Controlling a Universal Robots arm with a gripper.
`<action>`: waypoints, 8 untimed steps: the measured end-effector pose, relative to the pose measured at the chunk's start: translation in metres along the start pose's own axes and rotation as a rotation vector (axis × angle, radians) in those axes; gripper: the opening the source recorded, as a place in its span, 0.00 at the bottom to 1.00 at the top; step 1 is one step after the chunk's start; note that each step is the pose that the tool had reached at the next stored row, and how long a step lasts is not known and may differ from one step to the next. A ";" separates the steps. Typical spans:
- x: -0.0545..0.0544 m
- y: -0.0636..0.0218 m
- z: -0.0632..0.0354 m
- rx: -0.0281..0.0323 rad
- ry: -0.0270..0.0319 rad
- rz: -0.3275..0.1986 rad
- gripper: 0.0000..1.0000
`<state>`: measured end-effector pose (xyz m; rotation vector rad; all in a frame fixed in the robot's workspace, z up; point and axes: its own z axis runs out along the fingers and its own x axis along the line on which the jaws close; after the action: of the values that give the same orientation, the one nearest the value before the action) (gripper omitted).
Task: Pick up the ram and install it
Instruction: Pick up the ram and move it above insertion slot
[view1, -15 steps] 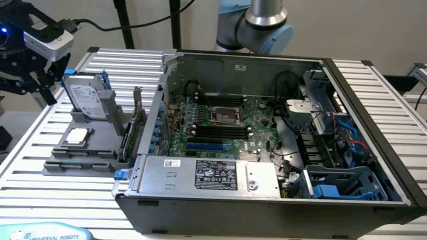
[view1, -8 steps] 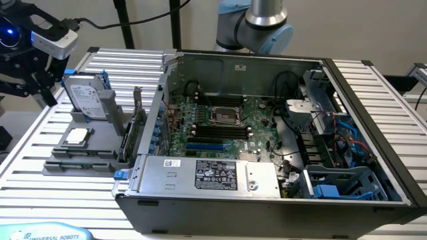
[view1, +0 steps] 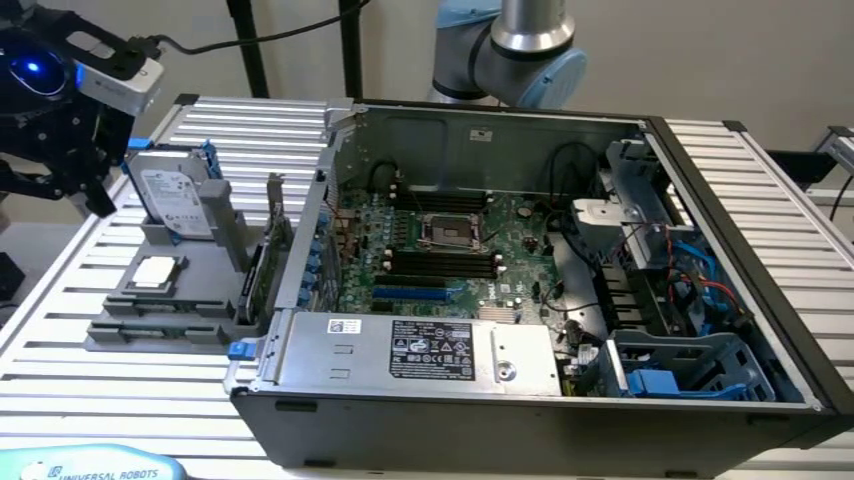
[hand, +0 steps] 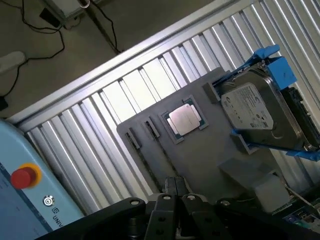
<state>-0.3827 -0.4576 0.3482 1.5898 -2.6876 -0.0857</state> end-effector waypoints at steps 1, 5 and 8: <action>0.000 -0.0001 0.0009 -0.0002 0.0011 -0.019 0.11; 0.000 -0.0003 0.0048 -0.0011 0.0052 -0.091 0.11; 0.000 -0.0005 0.0077 -0.0018 0.0082 -0.145 0.11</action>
<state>-0.3826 -0.4576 0.3404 1.7789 -2.5616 -0.0833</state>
